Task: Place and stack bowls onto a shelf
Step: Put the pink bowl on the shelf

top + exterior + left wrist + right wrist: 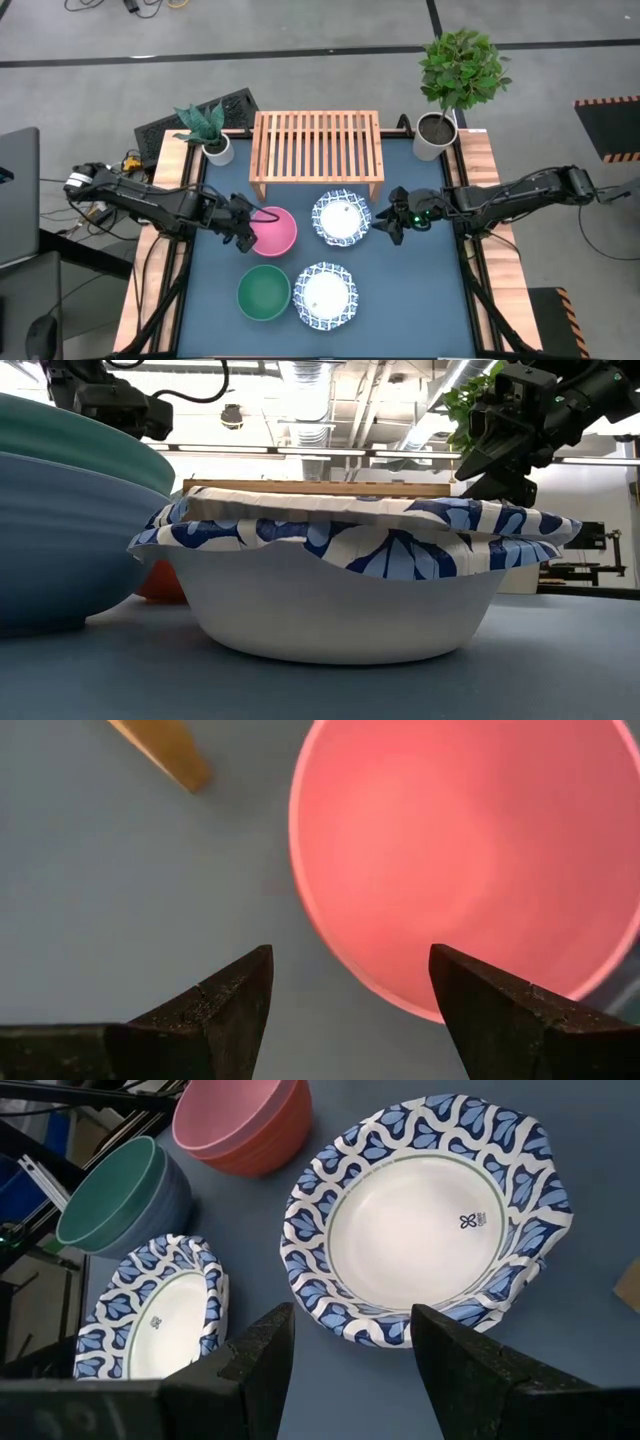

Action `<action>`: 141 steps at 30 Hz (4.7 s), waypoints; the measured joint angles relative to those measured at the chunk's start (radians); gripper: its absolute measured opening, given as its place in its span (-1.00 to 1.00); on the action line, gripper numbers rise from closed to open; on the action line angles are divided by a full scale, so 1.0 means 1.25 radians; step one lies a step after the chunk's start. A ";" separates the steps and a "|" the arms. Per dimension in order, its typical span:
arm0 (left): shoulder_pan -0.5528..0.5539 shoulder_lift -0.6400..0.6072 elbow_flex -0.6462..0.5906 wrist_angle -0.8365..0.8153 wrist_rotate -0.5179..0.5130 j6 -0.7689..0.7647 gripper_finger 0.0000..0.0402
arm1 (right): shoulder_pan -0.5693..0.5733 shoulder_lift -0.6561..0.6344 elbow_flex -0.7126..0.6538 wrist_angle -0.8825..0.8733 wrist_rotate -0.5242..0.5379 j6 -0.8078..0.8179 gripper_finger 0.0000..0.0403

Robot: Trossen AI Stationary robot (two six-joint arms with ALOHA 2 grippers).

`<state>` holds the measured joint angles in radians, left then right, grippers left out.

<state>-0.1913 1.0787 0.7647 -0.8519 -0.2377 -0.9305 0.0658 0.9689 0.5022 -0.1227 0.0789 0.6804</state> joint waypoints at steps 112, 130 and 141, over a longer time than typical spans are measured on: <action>0.527 0.178 0.729 -0.324 0.075 0.457 -1.00 | -0.001 0.000 0.000 -0.024 0.022 -0.048 0.12; 0.833 0.461 0.927 -0.398 0.240 0.673 -1.00 | -0.002 0.000 0.000 -0.024 0.022 -0.048 0.12; 0.897 0.514 0.927 -0.399 0.287 0.706 -1.00 | -0.002 0.000 0.000 -0.024 0.022 -0.048 0.12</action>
<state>0.9295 1.7210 1.9236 -1.3501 0.1204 -0.0483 0.0639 0.9691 0.5022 -0.1532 0.1062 0.6201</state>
